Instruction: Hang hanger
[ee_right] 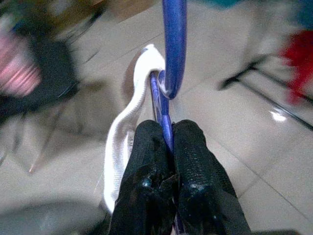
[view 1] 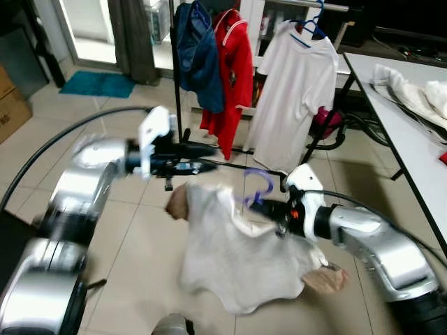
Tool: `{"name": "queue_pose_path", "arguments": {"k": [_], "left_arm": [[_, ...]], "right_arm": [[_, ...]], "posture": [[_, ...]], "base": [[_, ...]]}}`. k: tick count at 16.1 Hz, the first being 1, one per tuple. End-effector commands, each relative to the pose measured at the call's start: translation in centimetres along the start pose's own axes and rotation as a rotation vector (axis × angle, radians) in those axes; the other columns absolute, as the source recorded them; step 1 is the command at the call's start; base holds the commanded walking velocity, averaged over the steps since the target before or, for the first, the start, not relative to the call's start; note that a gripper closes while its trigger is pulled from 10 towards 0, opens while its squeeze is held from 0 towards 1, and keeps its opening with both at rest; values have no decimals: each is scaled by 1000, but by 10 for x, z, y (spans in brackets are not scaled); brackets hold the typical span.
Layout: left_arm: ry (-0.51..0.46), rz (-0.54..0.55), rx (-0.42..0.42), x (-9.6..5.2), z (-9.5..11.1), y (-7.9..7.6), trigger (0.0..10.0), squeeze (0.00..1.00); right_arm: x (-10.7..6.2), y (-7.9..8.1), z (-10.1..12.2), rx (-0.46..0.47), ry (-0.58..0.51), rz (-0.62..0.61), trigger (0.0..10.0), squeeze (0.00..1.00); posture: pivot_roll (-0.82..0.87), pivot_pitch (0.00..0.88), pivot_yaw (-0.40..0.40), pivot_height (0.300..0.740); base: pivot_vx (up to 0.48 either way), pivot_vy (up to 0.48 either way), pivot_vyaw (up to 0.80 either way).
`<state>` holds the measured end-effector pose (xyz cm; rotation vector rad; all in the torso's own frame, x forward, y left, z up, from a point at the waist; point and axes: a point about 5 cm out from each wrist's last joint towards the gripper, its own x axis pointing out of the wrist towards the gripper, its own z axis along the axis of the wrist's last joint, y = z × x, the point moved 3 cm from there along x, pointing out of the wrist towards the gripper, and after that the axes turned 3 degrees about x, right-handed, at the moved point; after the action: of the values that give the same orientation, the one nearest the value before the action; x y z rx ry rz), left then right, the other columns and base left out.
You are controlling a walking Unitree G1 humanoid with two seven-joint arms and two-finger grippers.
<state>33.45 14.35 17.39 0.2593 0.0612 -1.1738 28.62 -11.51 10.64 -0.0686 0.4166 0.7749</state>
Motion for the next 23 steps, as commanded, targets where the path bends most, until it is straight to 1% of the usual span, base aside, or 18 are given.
{"name": "queue_pose_path", "arguments": {"k": [1, 2, 3, 4, 5, 6, 7, 8, 9, 11, 13, 14, 15, 16, 17, 19, 21, 23], "left_arm": [[24, 126, -14, -2, -9, -1, 10000, 0], [16, 161, -15, -3, -11, -4, 10000, 0], [56, 253, -65, -5, -23, -9, 10000, 0], [78, 388, -75, -8, -33, -8, 10000, 0], [84, 469, -103, -10, -41, -8, 10000, 0], [70, 585, -129, -11, -54, -16, 10000, 0], [65, 673, -134, -10, -59, -26, 10000, 0], [69, 706, -166, -9, -61, -32, 10000, 0], [92, 708, -155, -8, -64, -38, 10000, 0], [111, 735, -154, -11, -69, -42, 10000, 0], [115, 816, -220, -11, -74, -41, 10000, 0], [100, 833, -248, -6, -70, -39, 10000, 0], [89, 828, -256, -3, -68, -39, 10000, 0], [94, 823, -255, -1, -69, -41, 10000, 0], [89, 841, -260, -3, -70, -41, 10000, 0], [72, 873, -242, -3, -65, -34, 10000, 0], [39, 844, -208, 2, -55, -31, 10000, 0], [49, 819, -171, 3, -54, -32, 10000, 0]], "right_arm": [[-8, -23, -12, 53, 10, -175, 0, 0], [-9, -27, -17, 81, 14, -217, 0, 0], [-11, -33, -26, 142, 9, -304, 0, 0], [-12, -36, -30, 168, -11, -363, 0, 0], [-12, -37, -33, 203, -27, -417, 0, 0], [-12, -40, -42, 245, -27, -546, 10000, 0], [-14, -41, -51, 270, -6, -623, 10000, 0], [-15, -44, -57, 268, 27, -672, 10000, 0], [-19, -50, -60, 277, 23, -734, 10000, 0], [-25, -55, -58, 270, -21, -773, 10000, 0], [-29, -63, -55, 259, -50, -805, 10000, 0], [-28, -65, -51, 298, -76, -791, 10000, 0], [-29, -67, -48, 304, -96, -795, 10000, 0], [-31, -67, -46, 356, -142, -805, 10000, 0], [-29, -65, -45, 360, -147, -796, 10000, 0], [-18, -61, -38, 316, -141, -757, 10000, 0], [-11, -56, -26, 274, -175, -699, 10000, 0], [-11, -57, -28, 304, -183, -704, 10000, 0]], "posture": [[64, 0, -21, 740], [64, 0, -21, 740], [65, 0, -23, 740], [65, 0, -23, 740], [63, 0, -27, 740], [67, 0, -24, 740], [69, 1, -17, 740], [65, 14, -15, 740], [62, 19, -21, 740], [60, 3, -27, 740], [61, 2, -18, 740], [59, 12, -23, 740], [58, 13, -25, 740], [58, 0, -38, 740], [62, 0, -48, 740], [63, 0, -38, 740], [64, 0, -19, 740], [72, 4, -35, 740]], "base": [[0, 0, 0], [0, 0, 0], [0, 0, 0], [0, 0, 0], [0, 0, 0], [0, 0, 0], [0, 0, 0], [0, 0, 0], [0, 0, 0], [266, 0, 0], [291, 0, 0], [304, 0, 0], [289, 0, 0], [277, 0, 0], [285, 0, 0], [283, 0, 0], [300, 0, 0], [349, 0, 0]]}}
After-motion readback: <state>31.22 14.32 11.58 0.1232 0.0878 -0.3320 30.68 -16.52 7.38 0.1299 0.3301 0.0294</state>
